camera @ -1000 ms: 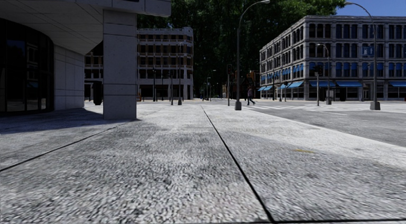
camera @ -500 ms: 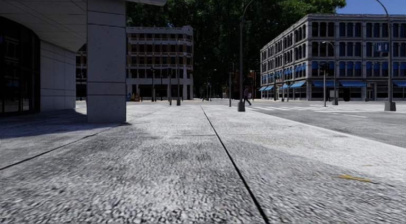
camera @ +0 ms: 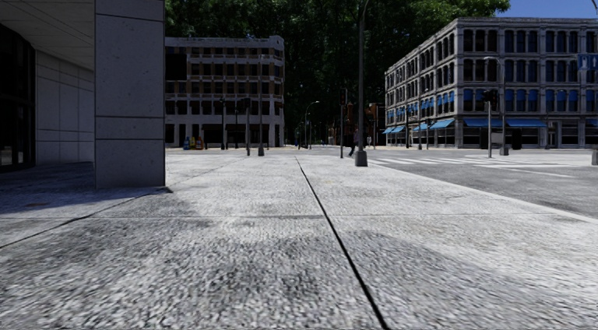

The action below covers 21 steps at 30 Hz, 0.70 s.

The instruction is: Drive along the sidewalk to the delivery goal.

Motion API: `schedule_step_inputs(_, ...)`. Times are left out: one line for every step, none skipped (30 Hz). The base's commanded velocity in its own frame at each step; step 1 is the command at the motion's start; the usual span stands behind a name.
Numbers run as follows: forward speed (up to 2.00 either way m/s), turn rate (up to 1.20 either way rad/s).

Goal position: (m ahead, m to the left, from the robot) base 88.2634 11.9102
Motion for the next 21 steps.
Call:
schedule_step_inputs(2.0,0.0)
schedule_step_inputs(2.0,0.0)
schedule_step_inputs(2.0,0.0)
schedule_step_inputs(2.0,0.0)
schedule_step_inputs(2.0,0.0)
schedule_step_inputs(2.0,0.0)
schedule_step_inputs(2.0,0.0)
schedule_step_inputs(2.0,0.0)
schedule_step_inputs(2.0,0.0)
schedule_step_inputs(2.0,0.0)
schedule_step_inputs(2.0,0.0)
schedule_step_inputs(2.0,0.0)
schedule_step_inputs(2.0,0.0)
schedule_step_inputs(2.0,0.0)
schedule_step_inputs(2.0,0.0)
schedule_step_inputs(2.0,0.0)
schedule_step_inputs(2.0,0.0)
schedule_step_inputs(2.0,0.0)
schedule_step_inputs(2.0,0.0)
schedule_step_inputs(2.0,0.0)
schedule_step_inputs(2.0,0.0)
